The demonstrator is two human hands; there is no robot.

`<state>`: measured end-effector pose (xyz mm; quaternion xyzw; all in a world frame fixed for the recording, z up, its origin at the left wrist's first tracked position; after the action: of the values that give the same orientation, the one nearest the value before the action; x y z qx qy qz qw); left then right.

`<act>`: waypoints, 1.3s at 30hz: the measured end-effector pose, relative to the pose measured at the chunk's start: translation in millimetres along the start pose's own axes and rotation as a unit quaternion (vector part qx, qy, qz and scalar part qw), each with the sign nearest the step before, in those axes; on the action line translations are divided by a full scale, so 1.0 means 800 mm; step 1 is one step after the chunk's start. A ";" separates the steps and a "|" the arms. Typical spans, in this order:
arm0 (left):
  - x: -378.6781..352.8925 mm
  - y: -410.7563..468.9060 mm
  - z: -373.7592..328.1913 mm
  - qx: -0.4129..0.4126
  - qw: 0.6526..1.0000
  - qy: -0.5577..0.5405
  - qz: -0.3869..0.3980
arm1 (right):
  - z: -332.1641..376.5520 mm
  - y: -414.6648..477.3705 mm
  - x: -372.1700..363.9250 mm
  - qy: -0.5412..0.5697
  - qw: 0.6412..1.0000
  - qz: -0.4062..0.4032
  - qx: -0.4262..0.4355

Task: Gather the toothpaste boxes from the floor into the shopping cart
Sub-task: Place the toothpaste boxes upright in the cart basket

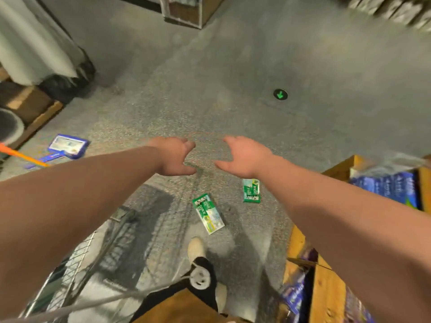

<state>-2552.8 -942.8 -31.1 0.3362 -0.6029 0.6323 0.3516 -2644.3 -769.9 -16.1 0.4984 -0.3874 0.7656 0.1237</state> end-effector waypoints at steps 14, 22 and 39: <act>-0.061 0.248 -0.072 -0.039 0.998 -0.028 0.052 | -0.192 0.137 -0.106 0.034 0.994 0.096 -0.032; -0.239 0.395 -0.094 0.006 0.991 -0.093 0.091 | -0.250 0.280 -0.285 0.018 0.989 0.144 0.024; -0.716 0.668 -0.132 -0.019 0.982 -0.065 0.178 | -0.336 0.558 -0.739 0.019 0.985 0.161 0.067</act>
<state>-2705.9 -873.3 -803.4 0.2567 -0.6870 0.6498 0.1997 -2801.2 -759.7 -788.6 0.4224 -0.4078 0.8090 -0.0272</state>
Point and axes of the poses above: each hand's wrist, its own y-axis towards the middle knuckle, its own x-axis out of the back of the hand, z = x × y, the point moved 4 cm from there along y, towards the middle knuckle, and after that the axes turned 5 degrees about z, right-handed, at the moved point
